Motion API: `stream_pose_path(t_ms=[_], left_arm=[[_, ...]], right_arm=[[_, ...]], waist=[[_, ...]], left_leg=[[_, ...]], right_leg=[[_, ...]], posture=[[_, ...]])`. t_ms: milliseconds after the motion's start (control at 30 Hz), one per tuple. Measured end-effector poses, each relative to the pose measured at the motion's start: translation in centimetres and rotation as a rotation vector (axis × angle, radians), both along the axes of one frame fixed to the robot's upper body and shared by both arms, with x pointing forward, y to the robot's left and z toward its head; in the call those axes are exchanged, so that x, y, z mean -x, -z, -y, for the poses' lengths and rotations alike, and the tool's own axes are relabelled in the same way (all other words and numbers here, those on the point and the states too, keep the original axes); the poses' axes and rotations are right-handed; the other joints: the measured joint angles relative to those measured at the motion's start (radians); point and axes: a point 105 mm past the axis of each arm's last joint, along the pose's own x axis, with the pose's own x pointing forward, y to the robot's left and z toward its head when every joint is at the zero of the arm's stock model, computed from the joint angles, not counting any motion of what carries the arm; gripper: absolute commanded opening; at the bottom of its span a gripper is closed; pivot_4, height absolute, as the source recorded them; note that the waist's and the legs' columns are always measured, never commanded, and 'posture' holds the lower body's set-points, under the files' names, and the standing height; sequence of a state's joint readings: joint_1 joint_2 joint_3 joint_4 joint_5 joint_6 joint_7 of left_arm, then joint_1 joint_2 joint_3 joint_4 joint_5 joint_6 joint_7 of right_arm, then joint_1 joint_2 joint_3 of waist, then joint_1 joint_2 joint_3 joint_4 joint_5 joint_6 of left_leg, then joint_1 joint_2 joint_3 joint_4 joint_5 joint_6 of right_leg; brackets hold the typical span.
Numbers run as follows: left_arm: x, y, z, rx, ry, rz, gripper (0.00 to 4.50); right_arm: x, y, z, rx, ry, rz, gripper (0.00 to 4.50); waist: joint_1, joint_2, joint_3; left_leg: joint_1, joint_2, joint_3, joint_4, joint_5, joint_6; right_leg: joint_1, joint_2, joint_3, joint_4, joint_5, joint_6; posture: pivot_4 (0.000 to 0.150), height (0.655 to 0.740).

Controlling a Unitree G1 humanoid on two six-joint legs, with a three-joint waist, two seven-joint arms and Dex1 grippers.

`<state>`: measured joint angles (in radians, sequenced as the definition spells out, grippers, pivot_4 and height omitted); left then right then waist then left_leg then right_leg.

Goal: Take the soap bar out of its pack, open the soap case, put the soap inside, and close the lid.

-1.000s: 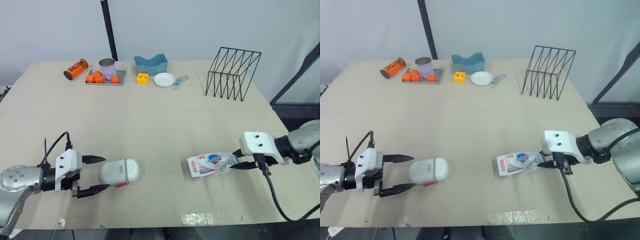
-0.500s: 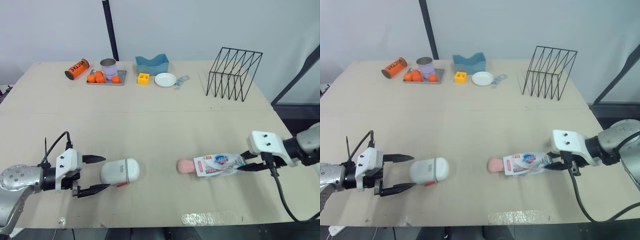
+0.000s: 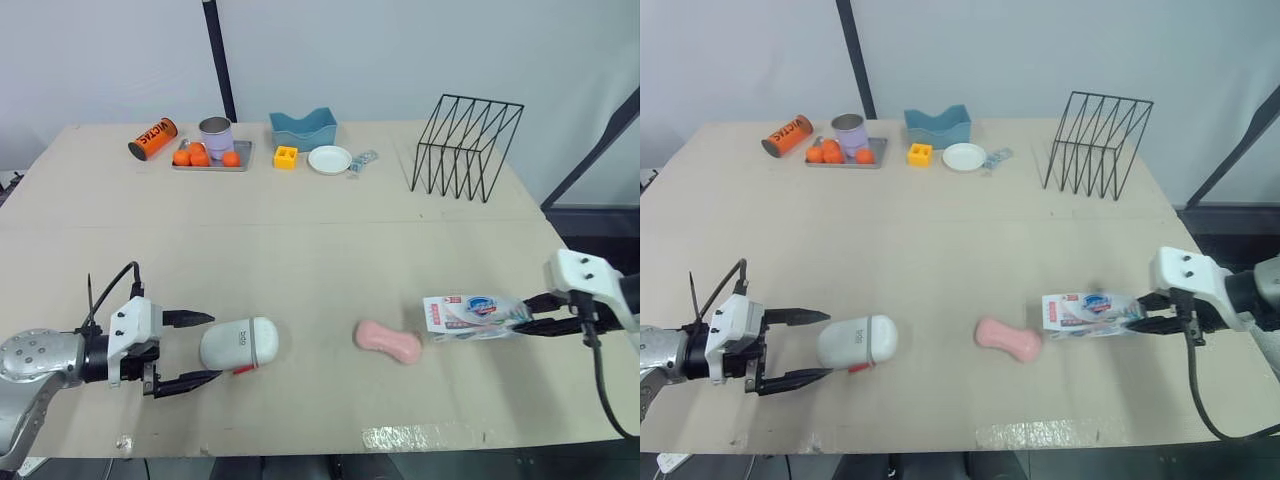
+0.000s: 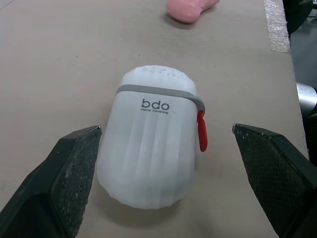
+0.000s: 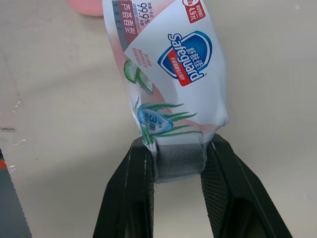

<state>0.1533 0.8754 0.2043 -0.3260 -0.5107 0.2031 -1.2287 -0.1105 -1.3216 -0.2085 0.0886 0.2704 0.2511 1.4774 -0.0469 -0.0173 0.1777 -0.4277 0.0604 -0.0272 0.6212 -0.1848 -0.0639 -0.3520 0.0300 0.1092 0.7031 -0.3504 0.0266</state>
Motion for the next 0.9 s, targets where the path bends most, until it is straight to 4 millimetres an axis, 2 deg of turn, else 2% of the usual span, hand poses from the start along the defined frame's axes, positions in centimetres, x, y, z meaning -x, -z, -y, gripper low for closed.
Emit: stream_pose_path(t_ms=[67,200,300,333,400,433,500,533,567,633,667,733,800,900], left_arm=[[0.0,0.0,0.0,-0.001,0.0,0.0,4.5],[0.0,-0.1,-0.1,-0.005,-0.001,0.003,4.5],[0.0,0.0,-0.1,-0.007,-0.003,0.003,4.5],[-0.1,-0.1,-0.1,-0.007,-0.002,0.005,4.5],[-0.1,-0.1,-0.1,-0.009,-0.003,0.005,4.5],[-0.1,0.0,-0.2,-0.014,-0.004,0.007,4.5],[-0.1,0.0,-0.2,-0.017,-0.005,0.008,4.5],[-0.1,0.0,-0.2,-0.02,-0.005,0.009,4.5],[-0.1,0.1,-0.2,-0.025,-0.006,0.011,4.5],[-0.3,0.0,-0.3,-0.027,-0.011,0.013,4.5],[-0.4,0.0,-0.4,-0.028,-0.012,0.013,4.5],[-0.5,0.1,-0.5,-0.03,-0.016,0.011,4.5],[-0.6,0.1,-0.5,-0.029,-0.018,0.012,4.5],[-0.8,-0.1,-0.5,-0.028,-0.019,0.02,4.5]], right_arm=[[-0.8,-0.1,1.7,-0.046,0.113,0.046,0.88],[-3.1,0.1,3.3,-0.178,0.314,0.155,0.88],[-4.5,0.4,3.3,-0.228,0.389,0.211,0.88],[-5.6,0.8,3.5,-0.258,0.459,0.256,0.88],[-6.2,2.0,3.7,-0.276,0.54,0.267,0.88],[-6.7,3.3,3.6,-0.301,0.606,0.262,1.57],[-7.0,3.9,3.1,-0.342,0.646,0.248,1.99],[-7.1,4.0,2.6,-0.372,0.653,0.243,2.43],[-7.2,3.8,1.9,-0.393,0.645,0.238,2.69],[-7.3,3.2,1.5,-0.398,0.635,0.252,3.47],[-7.2,3.1,1.7,-0.396,0.638,0.256,4.02],[-6.8,2.6,2.4,-0.396,0.653,0.266,4.42],[-6.0,1.7,3.3,-0.412,0.66,0.278,4.42],[-4.7,-0.9,4.1,-0.474,0.624,0.332,4.42]], waist=[[-0.001,0.0,0.0],[-0.005,0.001,0.0],[-0.006,0.002,0.0],[-0.007,0.001,0.0],[-0.007,0.002,0.0],[-0.006,0.002,0.0],[-0.004,0.003,0.0],[-0.004,0.003,0.0],[-0.003,0.004,0.001],[-0.002,0.005,0.001],[-0.001,0.005,0.001],[0.001,0.005,0.001],[0.002,0.005,0.001],[0.0,0.005,0.001]], left_leg=[[0.001,0.0,0.0,0.0,0.0,0.0],[0.003,0.0,0.001,0.0,0.0,0.0],[0.003,0.0,0.001,-0.001,0.0,0.0],[0.003,0.001,0.001,0.0,0.0,0.0],[0.003,-0.001,0.001,0.0,0.0,0.0],[0.003,-0.001,0.001,-0.001,0.0,0.0],[0.003,-0.001,0.001,-0.001,0.0,0.0],[0.003,-0.001,0.001,-0.001,0.0,0.0],[0.003,-0.001,0.0,-0.001,0.0,0.0],[0.003,-0.002,0.0,-0.001,0.0,0.0],[0.003,-0.002,0.0,-0.001,0.0,0.0],[0.002,-0.003,0.0,-0.001,0.0,0.0],[0.002,-0.003,0.0,-0.001,0.0,0.0],[0.002,-0.003,0.0,-0.001,0.0,0.001]], right_leg=[[0.001,0.0,0.0,0.0,0.0,0.0],[0.002,0.001,0.002,0.0,0.0,0.0],[0.002,0.001,0.002,0.0,0.0,0.0],[0.002,0.001,0.002,0.0,0.0,0.0],[0.002,0.001,0.002,0.0,0.0,0.0],[0.002,0.001,0.002,0.001,0.0,0.001],[0.002,0.001,0.003,0.001,0.0,0.001],[0.002,0.001,0.003,0.001,0.0,0.001],[0.002,0.001,0.002,0.001,-0.001,0.001],[0.002,0.0,0.002,0.002,-0.001,0.001],[0.002,0.0,0.002,0.002,-0.001,0.001],[0.002,-0.001,0.002,0.002,-0.001,0.002],[0.002,-0.001,0.002,0.001,-0.001,0.002],[0.002,0.0,0.002,0.001,-0.001,0.002]], posture=[[0.15,0.74],[0.15,0.74],[0.15,0.74],[0.15,0.74],[0.15,0.74],[0.15,0.74],[0.15,0.74],[0.15,0.74],[0.15,0.74],[0.15,0.74],[0.15,0.74],[0.15,0.74],[0.15,0.74],[0.15,0.74]])
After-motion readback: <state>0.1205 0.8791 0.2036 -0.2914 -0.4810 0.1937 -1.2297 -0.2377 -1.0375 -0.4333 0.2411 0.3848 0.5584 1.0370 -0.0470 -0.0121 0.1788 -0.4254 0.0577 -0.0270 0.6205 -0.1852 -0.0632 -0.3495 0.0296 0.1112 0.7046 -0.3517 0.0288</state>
